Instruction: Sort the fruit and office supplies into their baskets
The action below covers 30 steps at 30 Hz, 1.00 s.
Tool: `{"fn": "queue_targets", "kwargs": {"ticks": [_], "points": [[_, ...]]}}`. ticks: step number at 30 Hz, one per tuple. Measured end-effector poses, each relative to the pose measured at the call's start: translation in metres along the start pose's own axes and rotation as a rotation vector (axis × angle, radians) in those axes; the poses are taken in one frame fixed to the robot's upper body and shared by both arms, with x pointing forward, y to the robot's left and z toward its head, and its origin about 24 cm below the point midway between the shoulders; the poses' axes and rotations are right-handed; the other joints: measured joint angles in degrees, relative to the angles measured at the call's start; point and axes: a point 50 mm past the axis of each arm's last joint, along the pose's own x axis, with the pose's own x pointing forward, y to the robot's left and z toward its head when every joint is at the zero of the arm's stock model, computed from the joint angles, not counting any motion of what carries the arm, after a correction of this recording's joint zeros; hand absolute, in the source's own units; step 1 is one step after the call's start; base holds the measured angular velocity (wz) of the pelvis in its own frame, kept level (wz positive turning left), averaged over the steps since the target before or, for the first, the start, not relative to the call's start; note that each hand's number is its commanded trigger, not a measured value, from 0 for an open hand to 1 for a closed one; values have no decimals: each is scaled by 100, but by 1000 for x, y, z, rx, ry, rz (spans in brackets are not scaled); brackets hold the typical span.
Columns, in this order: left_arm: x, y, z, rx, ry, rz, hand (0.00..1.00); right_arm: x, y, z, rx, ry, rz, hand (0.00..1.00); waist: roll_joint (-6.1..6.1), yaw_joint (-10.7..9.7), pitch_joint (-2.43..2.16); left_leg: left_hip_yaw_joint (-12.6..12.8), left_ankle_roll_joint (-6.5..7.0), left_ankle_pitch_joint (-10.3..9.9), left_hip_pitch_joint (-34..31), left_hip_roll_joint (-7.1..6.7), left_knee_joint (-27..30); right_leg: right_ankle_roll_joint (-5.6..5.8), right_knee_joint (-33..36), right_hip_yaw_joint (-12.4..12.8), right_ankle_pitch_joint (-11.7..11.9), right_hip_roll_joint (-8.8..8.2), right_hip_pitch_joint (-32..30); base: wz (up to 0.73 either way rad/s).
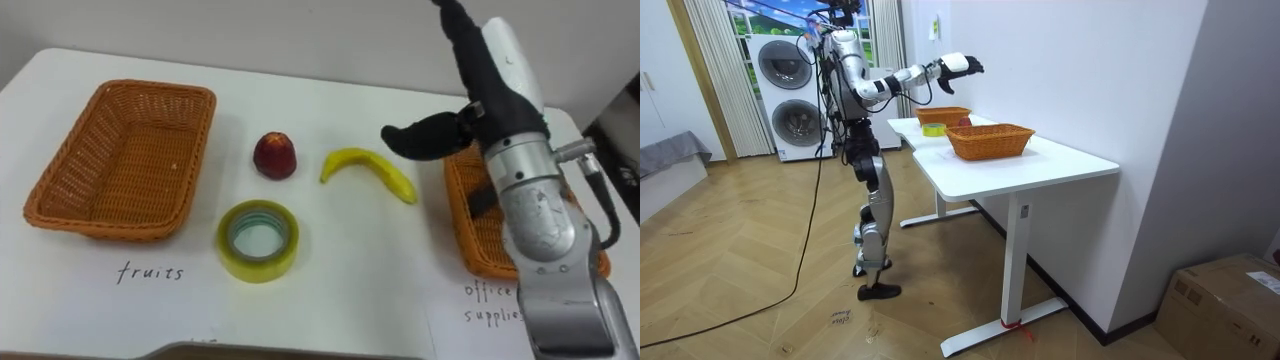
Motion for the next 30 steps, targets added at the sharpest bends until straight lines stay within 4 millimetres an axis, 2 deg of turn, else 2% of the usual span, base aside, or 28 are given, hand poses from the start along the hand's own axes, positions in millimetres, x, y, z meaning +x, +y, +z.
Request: {"fn": "queue_targets", "kwargs": {"ticks": [2,9,12,16,24,30], "points": [[1,0,1,2,7,2,0,1,8,-4,42,15,31,0,1,74,3,-43,0,0,0,-4,4,0,-4,-43,0,-4,22,12],[0,-2,0,33,23,-2,0,7,20,-4,104,21,63,0,-4,80,28,-183,-3,14,-4,-6,7,2,-7,-190,-2,-17,75,11],[0,-4,5,54,1,2,0,8,31,-8,156,43,91,0,4,88,34,-185,-3,14,-13,-5,6,3,-9,-287,-2,-31,69,0],[0,-5,13,49,-27,6,0,9,42,-7,210,58,117,0,44,84,62,-184,-3,14,-22,-10,2,3,-8,-294,-2,-61,56,0],[0,-8,16,60,-41,-2,0,6,60,-26,232,150,168,0,53,109,53,-200,0,13,-30,-17,0,3,-15,-324,-2,-65,54,0],[-1,-14,17,59,-30,-32,0,4,64,-37,235,201,180,0,108,230,9,-202,0,14,-30,-18,8,3,-14,-315,-2,-63,52,0]]}}
